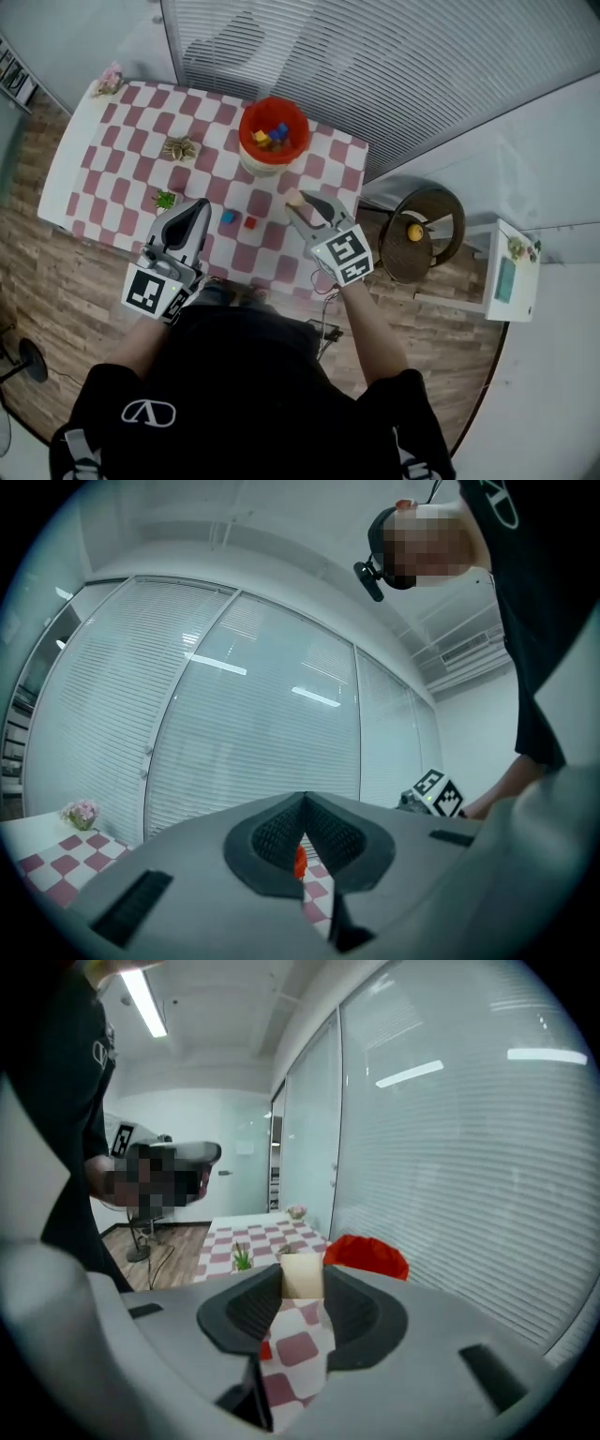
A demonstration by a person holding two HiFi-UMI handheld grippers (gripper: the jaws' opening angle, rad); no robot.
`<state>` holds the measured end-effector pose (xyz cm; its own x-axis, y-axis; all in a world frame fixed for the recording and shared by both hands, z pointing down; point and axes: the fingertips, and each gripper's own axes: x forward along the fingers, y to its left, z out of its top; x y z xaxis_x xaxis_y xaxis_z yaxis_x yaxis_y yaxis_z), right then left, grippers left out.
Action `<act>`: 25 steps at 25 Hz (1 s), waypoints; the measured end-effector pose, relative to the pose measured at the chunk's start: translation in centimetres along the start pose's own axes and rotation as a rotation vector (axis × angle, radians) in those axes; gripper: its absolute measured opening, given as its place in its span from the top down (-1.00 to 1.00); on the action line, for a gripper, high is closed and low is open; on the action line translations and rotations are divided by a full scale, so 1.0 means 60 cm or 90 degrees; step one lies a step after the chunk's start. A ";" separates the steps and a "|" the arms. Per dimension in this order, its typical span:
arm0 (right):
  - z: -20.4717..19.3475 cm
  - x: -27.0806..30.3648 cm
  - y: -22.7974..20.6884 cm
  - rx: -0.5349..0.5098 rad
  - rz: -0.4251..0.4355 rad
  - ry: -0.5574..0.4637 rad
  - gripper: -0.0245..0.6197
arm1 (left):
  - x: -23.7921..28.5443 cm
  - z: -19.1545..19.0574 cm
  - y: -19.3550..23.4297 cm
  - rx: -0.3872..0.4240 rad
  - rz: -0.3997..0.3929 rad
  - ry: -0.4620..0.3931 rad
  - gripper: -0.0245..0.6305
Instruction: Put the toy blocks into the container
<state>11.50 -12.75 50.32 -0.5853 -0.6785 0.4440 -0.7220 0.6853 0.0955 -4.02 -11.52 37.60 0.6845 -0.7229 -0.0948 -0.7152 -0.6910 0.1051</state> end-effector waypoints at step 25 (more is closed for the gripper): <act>0.162 -0.186 -0.014 0.038 -0.265 -0.387 0.48 | 0.032 0.060 -0.013 0.038 -0.027 -0.061 0.91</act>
<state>15.07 -8.33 36.61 -0.3473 -0.9179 -0.1921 -0.9375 0.3354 0.0925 -2.65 -12.35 33.75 0.6996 -0.6883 -0.1920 -0.6951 -0.7178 0.0402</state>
